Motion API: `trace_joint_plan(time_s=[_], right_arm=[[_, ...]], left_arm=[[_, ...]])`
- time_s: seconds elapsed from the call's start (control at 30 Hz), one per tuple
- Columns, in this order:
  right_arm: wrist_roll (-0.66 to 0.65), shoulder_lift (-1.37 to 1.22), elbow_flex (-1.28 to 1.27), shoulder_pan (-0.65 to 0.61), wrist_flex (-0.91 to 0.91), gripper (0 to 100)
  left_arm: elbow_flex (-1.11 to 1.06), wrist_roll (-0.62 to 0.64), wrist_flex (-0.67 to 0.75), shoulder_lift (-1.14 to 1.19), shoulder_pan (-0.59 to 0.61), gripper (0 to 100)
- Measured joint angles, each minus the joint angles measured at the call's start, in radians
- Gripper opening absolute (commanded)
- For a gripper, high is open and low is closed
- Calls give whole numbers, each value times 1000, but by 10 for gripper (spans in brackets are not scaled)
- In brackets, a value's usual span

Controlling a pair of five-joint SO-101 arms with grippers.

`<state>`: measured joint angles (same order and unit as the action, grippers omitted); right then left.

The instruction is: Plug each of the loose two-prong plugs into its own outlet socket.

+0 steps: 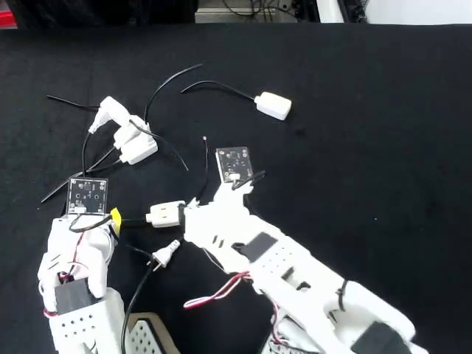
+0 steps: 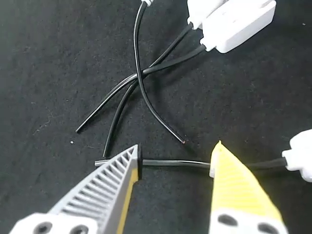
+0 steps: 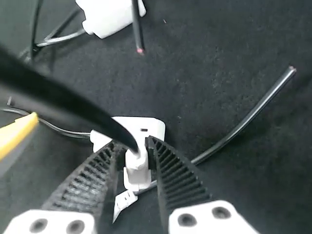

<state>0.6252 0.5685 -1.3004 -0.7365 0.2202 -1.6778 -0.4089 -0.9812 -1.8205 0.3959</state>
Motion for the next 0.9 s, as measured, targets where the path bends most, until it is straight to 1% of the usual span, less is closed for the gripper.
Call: trace_joint_plan(time_s=[0.23, 0.47, 0.9], right_arm=[[2, -29, 0, 0, -48, 12], [-6, -107, 0, 25, -184, 12], [-12, -180, 3, 25, -250, 12]], left_arm=[[-3, -32, 0, 0, 0, 242], [-3, -32, 0, 0, 0, 242], [-3, -32, 0, 0, 0, 242]])
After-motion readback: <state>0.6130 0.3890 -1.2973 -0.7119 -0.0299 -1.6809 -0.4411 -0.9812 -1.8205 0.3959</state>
